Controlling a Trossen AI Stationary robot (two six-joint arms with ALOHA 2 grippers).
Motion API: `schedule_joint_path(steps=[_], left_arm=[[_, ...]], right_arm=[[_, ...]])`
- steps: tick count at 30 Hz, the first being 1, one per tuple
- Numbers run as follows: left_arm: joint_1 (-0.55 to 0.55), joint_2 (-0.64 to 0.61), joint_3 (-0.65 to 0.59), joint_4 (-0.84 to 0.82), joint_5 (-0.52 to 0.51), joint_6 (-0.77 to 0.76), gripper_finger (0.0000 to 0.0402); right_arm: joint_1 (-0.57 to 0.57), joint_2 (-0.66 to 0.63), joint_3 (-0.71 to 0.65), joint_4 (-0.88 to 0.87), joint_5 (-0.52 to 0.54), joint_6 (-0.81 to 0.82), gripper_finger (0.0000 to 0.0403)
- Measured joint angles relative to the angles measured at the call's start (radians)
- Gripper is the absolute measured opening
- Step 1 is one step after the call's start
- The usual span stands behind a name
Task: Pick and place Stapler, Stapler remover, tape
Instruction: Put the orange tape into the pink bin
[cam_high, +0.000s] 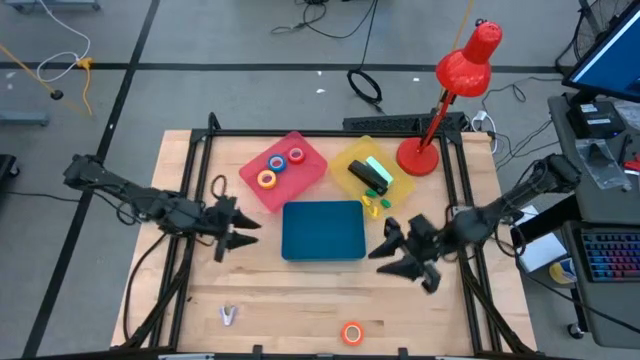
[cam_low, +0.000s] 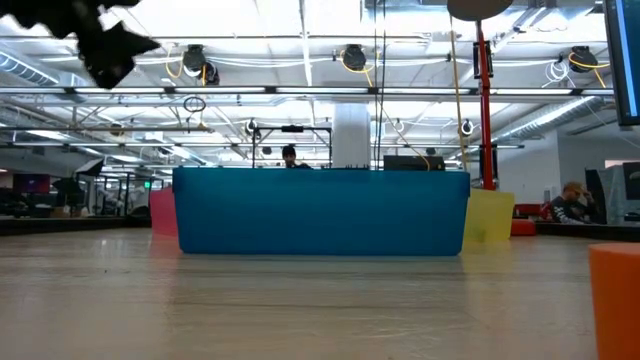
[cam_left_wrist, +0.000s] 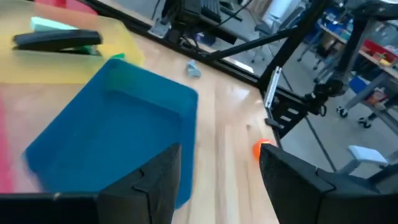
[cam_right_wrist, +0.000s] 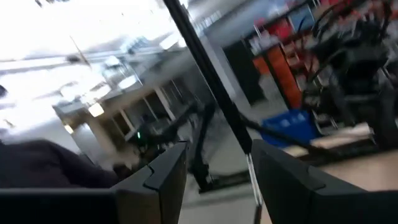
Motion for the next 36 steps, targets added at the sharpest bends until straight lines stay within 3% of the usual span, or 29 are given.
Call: schedule_joint_path(steps=[3,7,13,23,36], left_arm=[[-0.036,-0.105,-0.056,0.010,-0.036,-0.001,0.0216],[-0.078,-0.214,-0.117,-0.006,-0.066,0.004,0.0216],[-0.120,-0.292,-0.168,-0.020,-0.080,0.003,0.0216],[-0.151,-0.289,-0.171,-0.055,-0.086,-0.012,0.0216],[-0.151,-0.289,-0.171,-0.089,-0.088,-0.010,0.0216]], right_arm=[[0.035,0.069,0.123,-0.208,0.062,0.036,0.0171],[0.060,0.178,0.289,-0.479,0.075,0.201,0.0171],[0.082,0.339,0.433,-0.745,-0.031,0.534,0.0171],[0.081,0.550,0.443,-0.807,-0.343,1.032,0.0171],[0.077,0.652,0.443,-0.850,-0.369,1.321,0.0171]])
